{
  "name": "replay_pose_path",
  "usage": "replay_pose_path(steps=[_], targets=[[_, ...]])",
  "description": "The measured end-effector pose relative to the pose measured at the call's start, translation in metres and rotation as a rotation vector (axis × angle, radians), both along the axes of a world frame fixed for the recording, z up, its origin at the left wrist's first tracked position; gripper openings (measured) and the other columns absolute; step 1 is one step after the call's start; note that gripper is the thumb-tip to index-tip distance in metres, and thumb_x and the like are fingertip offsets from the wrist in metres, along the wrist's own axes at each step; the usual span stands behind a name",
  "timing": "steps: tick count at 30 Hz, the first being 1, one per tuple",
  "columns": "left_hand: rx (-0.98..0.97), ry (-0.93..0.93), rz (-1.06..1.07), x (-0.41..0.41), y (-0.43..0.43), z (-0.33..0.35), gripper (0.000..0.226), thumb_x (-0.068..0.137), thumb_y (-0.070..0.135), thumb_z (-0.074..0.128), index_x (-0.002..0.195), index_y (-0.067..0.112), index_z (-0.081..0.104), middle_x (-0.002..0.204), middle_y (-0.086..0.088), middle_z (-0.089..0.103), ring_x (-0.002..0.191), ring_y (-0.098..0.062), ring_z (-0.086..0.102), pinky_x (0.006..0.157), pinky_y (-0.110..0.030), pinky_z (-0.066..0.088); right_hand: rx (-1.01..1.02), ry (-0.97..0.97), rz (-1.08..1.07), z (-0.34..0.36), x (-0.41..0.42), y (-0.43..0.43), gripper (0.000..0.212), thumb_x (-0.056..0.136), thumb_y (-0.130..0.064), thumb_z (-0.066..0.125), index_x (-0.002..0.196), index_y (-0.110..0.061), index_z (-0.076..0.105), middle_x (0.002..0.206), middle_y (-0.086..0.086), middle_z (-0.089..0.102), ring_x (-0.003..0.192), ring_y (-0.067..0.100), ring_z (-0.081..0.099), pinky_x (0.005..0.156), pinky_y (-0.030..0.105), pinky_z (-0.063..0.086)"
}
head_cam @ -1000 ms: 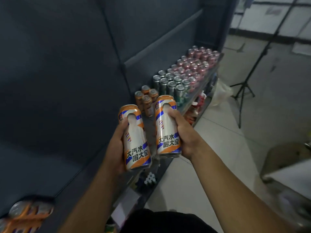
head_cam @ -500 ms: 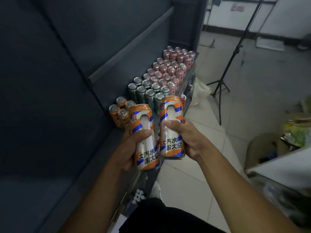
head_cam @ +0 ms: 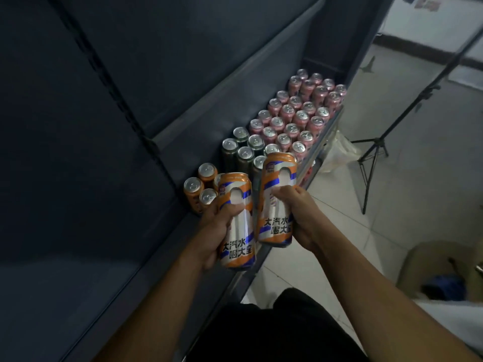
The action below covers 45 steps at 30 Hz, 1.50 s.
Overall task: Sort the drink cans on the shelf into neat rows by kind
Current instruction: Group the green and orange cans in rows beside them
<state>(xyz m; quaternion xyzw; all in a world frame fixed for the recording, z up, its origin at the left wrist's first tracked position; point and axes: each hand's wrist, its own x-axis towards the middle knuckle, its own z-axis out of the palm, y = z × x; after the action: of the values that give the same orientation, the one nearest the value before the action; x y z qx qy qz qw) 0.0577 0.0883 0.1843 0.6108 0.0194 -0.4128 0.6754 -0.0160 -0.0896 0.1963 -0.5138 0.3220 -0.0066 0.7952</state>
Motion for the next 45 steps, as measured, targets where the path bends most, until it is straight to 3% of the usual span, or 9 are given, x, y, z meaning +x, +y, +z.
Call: replay_pose_path(steps=[4, 9, 17, 21, 25, 32, 37, 42, 45], targets=[[0.009, 0.022, 0.088, 0.015, -0.010, -0.014, 0.056, 0.075, 0.031, 0.082, 0.126, 0.017, 0.063, 0.118, -0.015, 0.074, 0.107, -0.030, 0.072, 0.085, -0.044, 0.061, -0.062, 0.033, 0.079, -0.019, 0.034, -0.015, 0.022, 0.093, -0.017, 0.069, 0.112, -0.012, 0.062, 0.088, 0.009, 0.075, 0.080, 0.026, 0.073, 0.066, 0.039, 0.060], [0.074, -0.104, 0.276, 0.029, -0.032, -0.032, 0.053, 0.073, 0.015, 0.082, 0.120, 0.026, 0.060, 0.107, -0.003, 0.077, 0.099, -0.020, 0.074, 0.080, -0.035, 0.060, -0.238, 0.025, 0.267, -0.040, 0.081, -0.035, 0.021, 0.088, -0.020, 0.076, 0.106, -0.021, 0.064, 0.082, -0.007, 0.077, 0.074, 0.009, 0.075, 0.061, 0.023, 0.057], [0.281, -0.233, 0.532, 0.032, -0.062, -0.067, 0.064, 0.077, -0.007, 0.081, 0.124, 0.028, 0.055, 0.107, 0.005, 0.075, 0.098, -0.010, 0.073, 0.075, -0.022, 0.057, -0.358, -0.021, 0.502, -0.079, 0.126, -0.072, 0.040, 0.083, -0.014, 0.083, 0.115, -0.018, 0.060, 0.096, -0.001, 0.075, 0.089, 0.011, 0.074, 0.072, 0.022, 0.058], [0.338, -0.240, 0.635, 0.021, -0.070, -0.091, 0.067, 0.074, -0.013, 0.081, 0.121, 0.027, 0.055, 0.109, 0.011, 0.072, 0.100, -0.001, 0.070, 0.079, -0.015, 0.053, -0.416, 0.018, 0.598, -0.107, 0.134, -0.084, 0.057, 0.077, -0.021, 0.089, 0.124, -0.023, 0.057, 0.106, -0.005, 0.073, 0.098, 0.011, 0.072, 0.086, 0.033, 0.059], [0.385, -0.219, 0.717, 0.011, -0.080, -0.119, 0.069, 0.072, -0.018, 0.080, 0.117, 0.029, 0.057, 0.104, 0.008, 0.072, 0.096, -0.003, 0.070, 0.071, -0.016, 0.055, -0.568, 0.049, 0.698, -0.143, 0.140, -0.090, 0.078, 0.057, -0.054, 0.094, 0.124, -0.030, 0.061, 0.122, 0.007, 0.065, 0.109, 0.020, 0.068, 0.090, 0.046, 0.060], [0.552, -0.237, 0.807, 0.005, -0.090, -0.161, 0.063, 0.067, 0.014, 0.092, 0.108, 0.047, 0.058, 0.106, 0.014, 0.072, 0.102, -0.008, 0.069, 0.090, -0.036, 0.056, -0.687, 0.029, 0.833, -0.175, 0.153, -0.088, 0.077, 0.050, -0.045, 0.092, 0.119, -0.030, 0.061, 0.115, -0.002, 0.068, 0.102, 0.014, 0.069, 0.089, 0.045, 0.059], [0.615, -0.247, 0.854, 0.012, -0.093, -0.181, 0.062, 0.067, 0.008, 0.092, 0.109, 0.035, 0.055, 0.100, 0.017, 0.071, 0.094, -0.005, 0.069, 0.084, -0.036, 0.057, -0.674, 0.027, 0.841, -0.180, 0.152, -0.084, 0.065, 0.065, -0.025, 0.094, 0.114, -0.034, 0.053, 0.107, -0.014, 0.068, 0.098, 0.003, 0.066, 0.082, 0.024, 0.052], [0.589, -0.235, 0.866, 0.017, -0.093, -0.195, 0.076, 0.062, 0.025, 0.094, 0.124, 0.029, 0.051, 0.111, 0.008, 0.071, 0.105, -0.017, 0.069, 0.090, -0.058, 0.056, -0.702, 0.035, 0.894, -0.195, 0.152, -0.073, 0.069, 0.068, -0.018, 0.089, 0.121, -0.031, 0.048, 0.114, -0.008, 0.066, 0.105, 0.009, 0.065, 0.087, 0.030, 0.055], [0.578, -0.256, 0.862, 0.017, -0.094, -0.200, 0.080, 0.062, 0.026, 0.094, 0.127, 0.025, 0.048, 0.115, 0.009, 0.069, 0.110, -0.018, 0.068, 0.093, -0.057, 0.055, -0.688, 0.035, 0.934, -0.201, 0.151, -0.067, 0.072, 0.068, -0.011, 0.088, 0.125, -0.029, 0.047, 0.117, -0.006, 0.063, 0.108, 0.009, 0.062, 0.078, 0.012, 0.046]])
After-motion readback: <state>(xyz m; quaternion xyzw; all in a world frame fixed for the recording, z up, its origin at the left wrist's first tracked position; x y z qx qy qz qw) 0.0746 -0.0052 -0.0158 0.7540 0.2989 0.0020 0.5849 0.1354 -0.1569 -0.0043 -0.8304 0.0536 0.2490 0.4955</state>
